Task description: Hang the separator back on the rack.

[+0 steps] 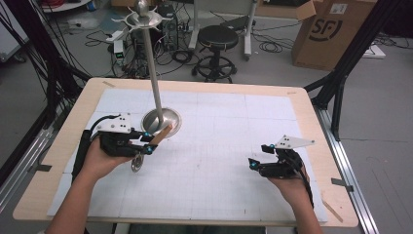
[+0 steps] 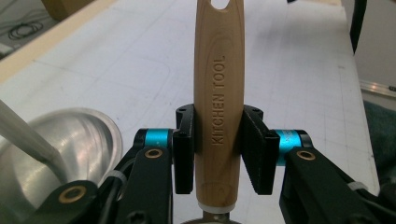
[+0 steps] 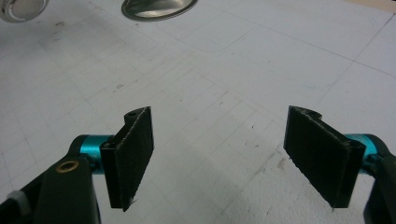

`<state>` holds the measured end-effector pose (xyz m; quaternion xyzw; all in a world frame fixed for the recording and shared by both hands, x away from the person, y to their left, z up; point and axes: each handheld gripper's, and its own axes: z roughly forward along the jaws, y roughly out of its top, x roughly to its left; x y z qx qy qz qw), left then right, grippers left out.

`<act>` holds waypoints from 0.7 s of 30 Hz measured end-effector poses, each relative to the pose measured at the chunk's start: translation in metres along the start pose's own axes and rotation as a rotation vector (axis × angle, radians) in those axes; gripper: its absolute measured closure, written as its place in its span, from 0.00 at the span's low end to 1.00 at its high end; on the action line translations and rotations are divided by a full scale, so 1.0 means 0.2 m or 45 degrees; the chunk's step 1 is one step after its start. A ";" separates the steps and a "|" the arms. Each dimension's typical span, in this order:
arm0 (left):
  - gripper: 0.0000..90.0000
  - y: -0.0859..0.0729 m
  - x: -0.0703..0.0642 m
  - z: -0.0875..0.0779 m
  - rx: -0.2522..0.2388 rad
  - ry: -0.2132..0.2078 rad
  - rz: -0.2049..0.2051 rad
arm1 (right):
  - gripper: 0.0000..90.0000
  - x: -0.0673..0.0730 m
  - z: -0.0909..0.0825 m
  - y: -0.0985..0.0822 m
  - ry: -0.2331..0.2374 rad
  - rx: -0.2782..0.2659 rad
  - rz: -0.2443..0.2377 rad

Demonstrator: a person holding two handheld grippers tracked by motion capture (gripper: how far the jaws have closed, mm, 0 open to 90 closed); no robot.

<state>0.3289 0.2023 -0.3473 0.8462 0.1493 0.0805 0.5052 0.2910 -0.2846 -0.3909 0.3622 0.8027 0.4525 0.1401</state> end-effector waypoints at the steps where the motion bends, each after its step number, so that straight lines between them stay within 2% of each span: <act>1: 0.75 0.00 0.00 -0.01 -0.017 -0.003 -0.007 | 0.26 0.00 0.00 0.00 0.000 0.004 -0.004; 8: 0.75 0.04 0.01 -0.07 -0.108 0.036 -0.023 | 0.26 0.00 0.00 0.00 -0.004 -0.003 -0.001; 10: 0.75 0.05 0.02 -0.08 -0.131 0.033 -0.026 | 0.26 0.00 0.00 0.00 -0.005 -0.003 -0.006; 15: 0.75 0.08 0.04 -0.11 -0.142 0.032 -0.031 | 0.26 0.00 0.00 0.00 0.004 -0.006 0.003; 21: 0.75 0.13 0.07 -0.16 -0.206 0.031 -0.050 | 0.26 0.01 0.03 0.02 0.021 -0.011 -0.009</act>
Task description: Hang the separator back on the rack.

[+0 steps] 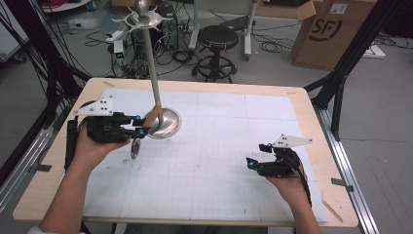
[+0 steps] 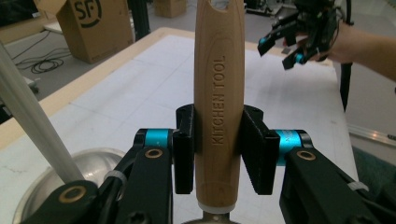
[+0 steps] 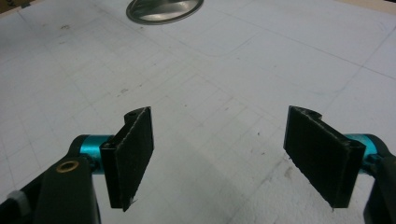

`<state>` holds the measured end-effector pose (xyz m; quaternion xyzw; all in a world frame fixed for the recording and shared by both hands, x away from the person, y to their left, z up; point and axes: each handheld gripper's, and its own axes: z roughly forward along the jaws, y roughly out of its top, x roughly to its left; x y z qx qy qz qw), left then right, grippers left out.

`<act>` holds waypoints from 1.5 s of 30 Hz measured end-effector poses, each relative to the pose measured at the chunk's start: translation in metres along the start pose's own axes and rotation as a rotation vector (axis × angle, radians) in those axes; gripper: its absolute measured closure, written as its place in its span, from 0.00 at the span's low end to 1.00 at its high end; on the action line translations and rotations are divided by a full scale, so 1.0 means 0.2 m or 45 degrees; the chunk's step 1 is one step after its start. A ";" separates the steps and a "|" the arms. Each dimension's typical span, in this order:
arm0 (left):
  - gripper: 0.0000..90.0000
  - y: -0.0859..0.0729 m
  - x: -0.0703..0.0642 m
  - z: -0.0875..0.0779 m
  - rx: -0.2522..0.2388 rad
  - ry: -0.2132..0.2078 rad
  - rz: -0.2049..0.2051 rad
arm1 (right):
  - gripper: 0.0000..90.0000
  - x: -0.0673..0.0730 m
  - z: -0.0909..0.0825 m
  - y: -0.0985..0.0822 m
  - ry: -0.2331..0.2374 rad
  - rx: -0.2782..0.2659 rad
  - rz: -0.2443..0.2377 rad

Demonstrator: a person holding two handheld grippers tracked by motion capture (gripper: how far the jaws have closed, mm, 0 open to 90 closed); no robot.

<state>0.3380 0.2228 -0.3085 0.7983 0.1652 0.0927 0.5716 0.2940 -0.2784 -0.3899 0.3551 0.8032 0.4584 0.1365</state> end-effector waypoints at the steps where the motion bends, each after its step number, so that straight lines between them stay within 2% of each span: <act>1: 0.75 0.01 0.01 -0.01 -0.010 0.008 0.002 | 0.26 0.00 0.01 0.00 0.003 0.003 -0.005; 9: 0.75 0.12 0.05 -0.10 -0.075 0.058 -0.003 | 0.26 0.01 0.04 0.02 0.022 0.007 -0.010; 13: 0.75 0.17 0.07 -0.14 -0.093 0.096 0.012 | 0.26 0.01 0.04 0.02 0.027 0.006 -0.014; 30: 0.75 0.39 0.11 -0.22 -0.161 0.208 0.064 | 0.26 0.01 0.04 0.03 0.032 -0.001 -0.017; 37: 0.75 0.44 0.15 -0.26 -0.171 0.247 0.055 | 0.26 0.01 0.04 0.02 0.030 0.005 -0.013; 45: 0.75 0.49 0.16 -0.30 -0.191 0.279 0.065 | 0.26 0.01 0.03 0.02 0.028 0.001 -0.011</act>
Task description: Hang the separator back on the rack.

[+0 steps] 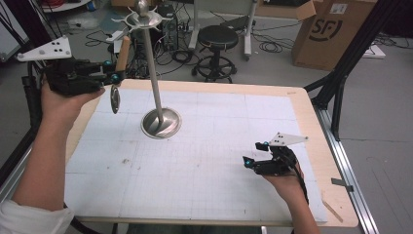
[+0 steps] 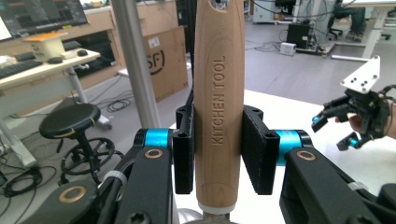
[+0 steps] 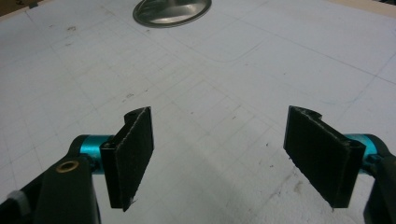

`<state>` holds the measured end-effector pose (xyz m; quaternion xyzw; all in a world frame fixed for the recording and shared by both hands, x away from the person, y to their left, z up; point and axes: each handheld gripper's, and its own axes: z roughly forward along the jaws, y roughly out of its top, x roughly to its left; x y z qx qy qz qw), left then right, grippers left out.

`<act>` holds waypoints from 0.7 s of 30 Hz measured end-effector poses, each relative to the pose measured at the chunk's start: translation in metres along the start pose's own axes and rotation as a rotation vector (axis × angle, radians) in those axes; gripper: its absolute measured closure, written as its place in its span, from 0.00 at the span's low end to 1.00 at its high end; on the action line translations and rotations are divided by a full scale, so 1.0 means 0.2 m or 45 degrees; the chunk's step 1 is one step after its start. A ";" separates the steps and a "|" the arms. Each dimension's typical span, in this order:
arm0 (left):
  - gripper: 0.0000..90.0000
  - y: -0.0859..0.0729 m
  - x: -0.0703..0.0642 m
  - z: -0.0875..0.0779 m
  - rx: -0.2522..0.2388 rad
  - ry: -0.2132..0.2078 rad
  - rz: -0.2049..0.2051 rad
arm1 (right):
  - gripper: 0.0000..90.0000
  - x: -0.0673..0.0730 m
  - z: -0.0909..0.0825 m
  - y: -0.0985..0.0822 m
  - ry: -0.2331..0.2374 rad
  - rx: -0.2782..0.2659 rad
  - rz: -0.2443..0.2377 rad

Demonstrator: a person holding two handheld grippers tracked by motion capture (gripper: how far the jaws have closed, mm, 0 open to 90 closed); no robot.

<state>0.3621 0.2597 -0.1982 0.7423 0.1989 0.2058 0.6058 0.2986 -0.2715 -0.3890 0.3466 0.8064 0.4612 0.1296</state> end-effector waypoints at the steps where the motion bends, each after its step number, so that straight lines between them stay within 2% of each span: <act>1: 0.75 0.00 0.01 0.00 0.000 0.010 -0.005 | 0.26 0.00 0.00 0.00 -0.002 -0.003 -0.002; 7: 0.75 0.03 0.03 0.00 0.006 0.066 -0.009 | 0.26 0.01 0.01 0.00 0.003 0.010 -0.005; 13: 0.75 0.08 0.04 0.02 0.045 0.127 0.019 | 0.26 0.00 0.01 0.00 0.002 0.004 -0.006; 21: 0.75 0.08 0.04 0.05 0.066 0.146 0.030 | 0.26 0.00 0.01 0.00 0.003 0.005 -0.005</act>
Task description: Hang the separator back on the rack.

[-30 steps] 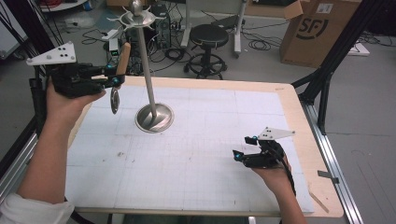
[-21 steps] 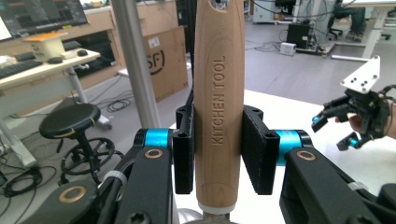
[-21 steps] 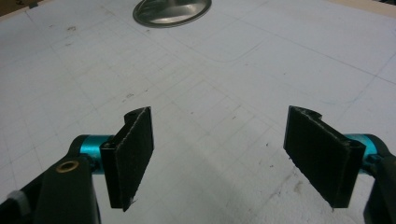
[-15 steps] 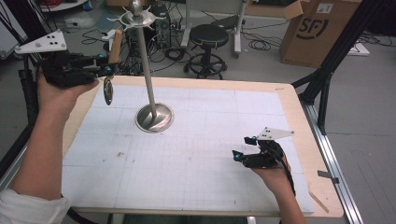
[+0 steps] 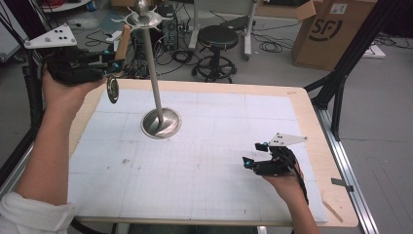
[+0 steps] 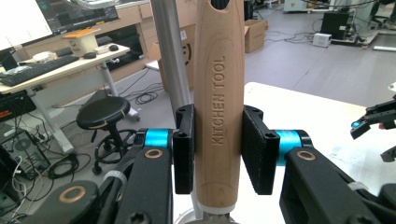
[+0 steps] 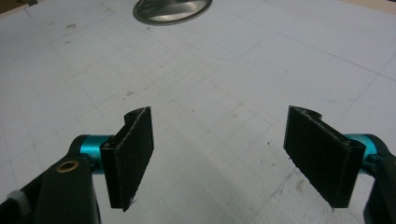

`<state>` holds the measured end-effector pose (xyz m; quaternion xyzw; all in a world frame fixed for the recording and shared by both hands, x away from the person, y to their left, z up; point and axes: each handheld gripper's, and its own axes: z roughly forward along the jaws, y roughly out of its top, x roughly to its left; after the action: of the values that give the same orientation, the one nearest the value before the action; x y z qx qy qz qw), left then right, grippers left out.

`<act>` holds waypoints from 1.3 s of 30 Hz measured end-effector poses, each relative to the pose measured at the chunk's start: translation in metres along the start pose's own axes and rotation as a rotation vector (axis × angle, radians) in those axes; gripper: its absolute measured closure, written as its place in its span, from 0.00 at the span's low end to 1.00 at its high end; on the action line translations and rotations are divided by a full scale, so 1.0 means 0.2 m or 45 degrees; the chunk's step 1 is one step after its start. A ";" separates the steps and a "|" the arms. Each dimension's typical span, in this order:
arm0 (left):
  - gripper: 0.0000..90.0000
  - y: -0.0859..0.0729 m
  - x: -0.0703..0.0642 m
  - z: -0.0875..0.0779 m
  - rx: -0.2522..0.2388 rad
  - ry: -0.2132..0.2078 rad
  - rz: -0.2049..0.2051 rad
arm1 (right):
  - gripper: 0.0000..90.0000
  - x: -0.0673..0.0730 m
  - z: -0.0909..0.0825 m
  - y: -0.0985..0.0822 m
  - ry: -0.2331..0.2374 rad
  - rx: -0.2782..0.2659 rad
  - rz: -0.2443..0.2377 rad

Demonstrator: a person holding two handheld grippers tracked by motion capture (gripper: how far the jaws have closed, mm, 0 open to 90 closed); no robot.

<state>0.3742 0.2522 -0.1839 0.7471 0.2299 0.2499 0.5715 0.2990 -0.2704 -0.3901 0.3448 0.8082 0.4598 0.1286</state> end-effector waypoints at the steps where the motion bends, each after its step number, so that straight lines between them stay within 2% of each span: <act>1: 0.75 0.00 0.00 0.00 -0.002 0.004 -0.004 | 0.26 0.00 0.00 0.00 0.000 -0.001 -0.001; 5: 0.75 0.00 0.01 0.01 0.004 0.013 0.001 | 0.26 0.00 0.00 0.00 -0.002 0.000 0.001; 17: 0.75 -0.02 0.07 0.02 0.005 0.041 -0.042 | 0.26 -0.01 0.00 0.00 0.000 0.006 0.007; 25: 0.75 -0.05 0.09 0.05 -0.019 0.018 -0.074 | 0.26 -0.02 -0.01 -0.02 -0.006 0.011 0.020; 31: 0.75 -0.05 0.10 0.09 -0.023 0.015 -0.080 | 0.26 -0.02 -0.01 -0.03 -0.009 0.009 0.013; 39: 0.75 -0.06 0.11 0.14 -0.033 0.014 -0.103 | 0.26 -0.04 -0.03 -0.05 -0.021 0.007 0.038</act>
<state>0.4088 0.2487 -0.1993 0.7283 0.2599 0.2338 0.5894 0.2962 -0.2833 -0.3963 0.3609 0.8032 0.4565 0.1274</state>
